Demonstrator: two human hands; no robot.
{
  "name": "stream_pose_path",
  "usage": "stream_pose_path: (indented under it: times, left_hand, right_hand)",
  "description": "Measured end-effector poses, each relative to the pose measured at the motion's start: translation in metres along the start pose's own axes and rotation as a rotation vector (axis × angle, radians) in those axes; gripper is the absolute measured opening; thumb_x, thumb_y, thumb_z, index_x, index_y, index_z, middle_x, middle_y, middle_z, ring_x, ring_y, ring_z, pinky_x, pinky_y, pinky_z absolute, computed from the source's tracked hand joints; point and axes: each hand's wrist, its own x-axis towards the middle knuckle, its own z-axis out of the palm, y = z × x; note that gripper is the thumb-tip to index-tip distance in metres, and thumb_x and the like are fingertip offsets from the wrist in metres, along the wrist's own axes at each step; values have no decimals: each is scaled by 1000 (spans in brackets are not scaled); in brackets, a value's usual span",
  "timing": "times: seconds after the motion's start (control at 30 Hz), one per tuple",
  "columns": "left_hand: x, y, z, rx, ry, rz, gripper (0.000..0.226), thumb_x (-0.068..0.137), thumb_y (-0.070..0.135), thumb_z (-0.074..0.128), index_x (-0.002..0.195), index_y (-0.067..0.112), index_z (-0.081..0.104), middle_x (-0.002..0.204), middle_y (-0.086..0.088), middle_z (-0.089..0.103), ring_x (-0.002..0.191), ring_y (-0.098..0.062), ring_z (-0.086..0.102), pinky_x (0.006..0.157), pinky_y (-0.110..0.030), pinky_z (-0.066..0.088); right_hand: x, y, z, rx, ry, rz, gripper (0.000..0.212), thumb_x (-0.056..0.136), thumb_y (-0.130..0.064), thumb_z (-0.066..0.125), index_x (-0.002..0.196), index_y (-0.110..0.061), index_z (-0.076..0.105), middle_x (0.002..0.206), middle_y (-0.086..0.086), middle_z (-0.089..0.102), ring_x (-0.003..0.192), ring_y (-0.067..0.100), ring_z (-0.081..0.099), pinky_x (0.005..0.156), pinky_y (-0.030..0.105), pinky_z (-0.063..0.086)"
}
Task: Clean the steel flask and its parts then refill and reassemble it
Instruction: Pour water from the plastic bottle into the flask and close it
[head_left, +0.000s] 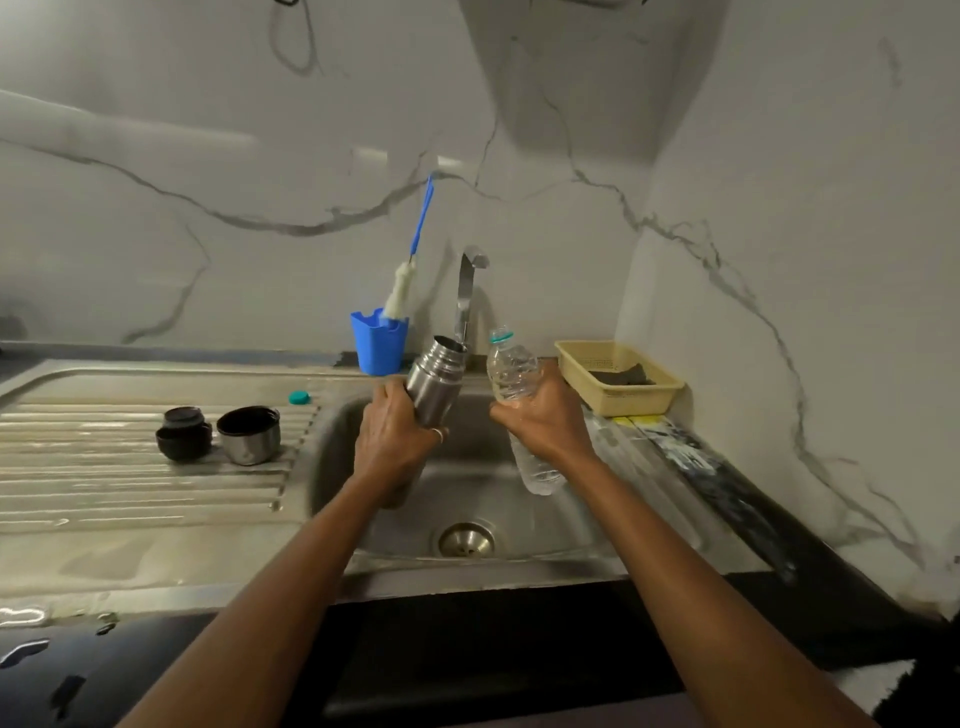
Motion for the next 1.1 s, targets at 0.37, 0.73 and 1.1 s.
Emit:
stream_pose_path:
  times: [0.37, 0.73, 1.1]
  left_hand:
    - [15, -25, 11, 128, -85, -32, 76, 67, 26, 88, 129, 11, 47, 129, -12, 50, 116, -32, 51, 92, -47, 50]
    - [15, -26, 13, 193, -124, 0, 72, 69, 25, 87, 127, 15, 46, 131, -10, 47, 116, -31, 49, 86, -44, 48]
    - [14, -23, 15, 216, -188, 9, 71, 70, 27, 86, 126, 17, 45, 119, -8, 55, 111, -28, 50, 77, -38, 43]
  right_hand:
    - [32, -3, 0, -806, -192, -310, 62, 83, -27, 77, 130, -13, 40, 116, 10, 63, 96, 32, 64, 67, 34, 41]
    - [56, -31, -17, -1261, -162, -671, 55, 91, -5, 67, 135, -21, 38, 112, 12, 59, 96, 30, 58, 89, 46, 44]
    - [60, -52, -8, -1370, -164, -768, 44, 97, -12, 62, 135, -29, 49, 114, 10, 60, 109, 31, 56, 110, 56, 28]
